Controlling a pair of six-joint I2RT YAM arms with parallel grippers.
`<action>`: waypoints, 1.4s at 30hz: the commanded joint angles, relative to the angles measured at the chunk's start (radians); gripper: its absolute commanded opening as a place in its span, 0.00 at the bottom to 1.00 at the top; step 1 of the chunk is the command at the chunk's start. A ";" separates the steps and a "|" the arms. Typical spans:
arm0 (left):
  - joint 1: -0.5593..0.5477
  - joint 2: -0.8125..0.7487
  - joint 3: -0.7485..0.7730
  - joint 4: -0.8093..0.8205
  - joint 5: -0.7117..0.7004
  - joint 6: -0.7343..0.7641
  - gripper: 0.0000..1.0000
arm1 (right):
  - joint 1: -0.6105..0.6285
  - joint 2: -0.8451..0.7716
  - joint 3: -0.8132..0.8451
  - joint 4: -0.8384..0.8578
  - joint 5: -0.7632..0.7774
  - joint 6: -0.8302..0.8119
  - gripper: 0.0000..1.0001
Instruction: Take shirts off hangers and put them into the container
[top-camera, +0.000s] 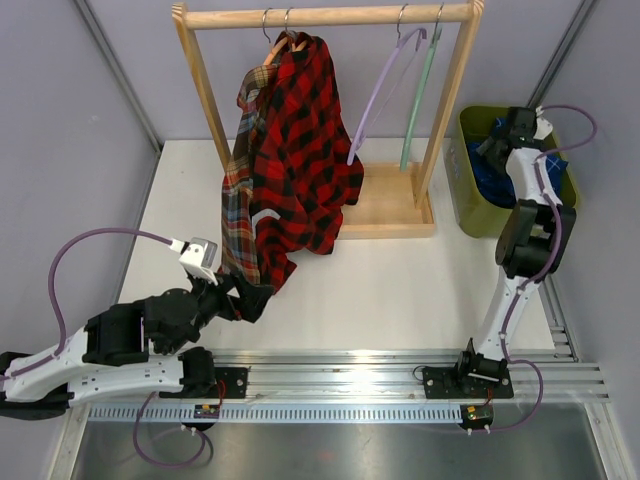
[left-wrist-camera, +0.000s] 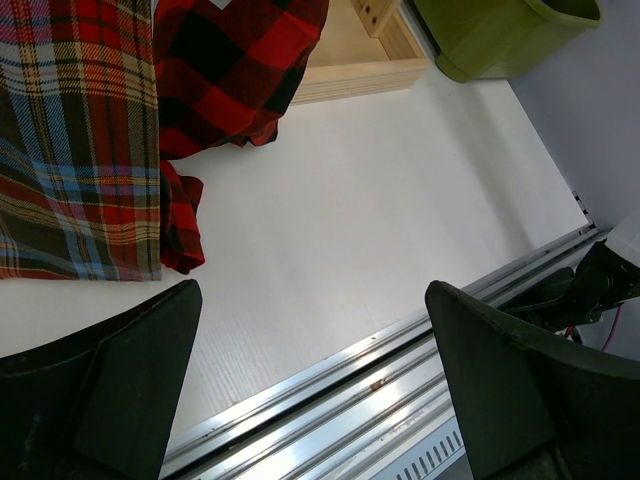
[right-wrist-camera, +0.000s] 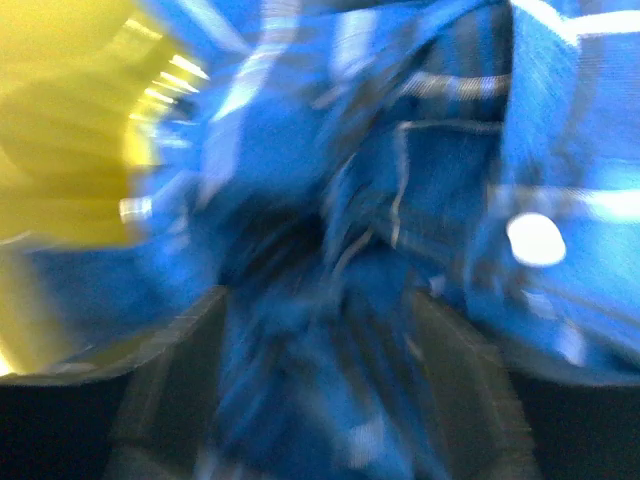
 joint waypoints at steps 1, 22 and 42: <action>0.001 0.006 0.027 0.043 -0.020 0.010 0.99 | 0.019 -0.260 -0.004 0.112 -0.008 -0.107 0.87; 0.001 0.040 0.055 0.093 -0.022 0.082 0.99 | 0.301 -1.202 -0.689 -0.119 -0.299 -0.112 0.99; 0.001 0.080 0.067 0.170 0.000 0.131 0.99 | 0.390 -1.379 -0.789 -0.010 -0.814 -0.073 1.00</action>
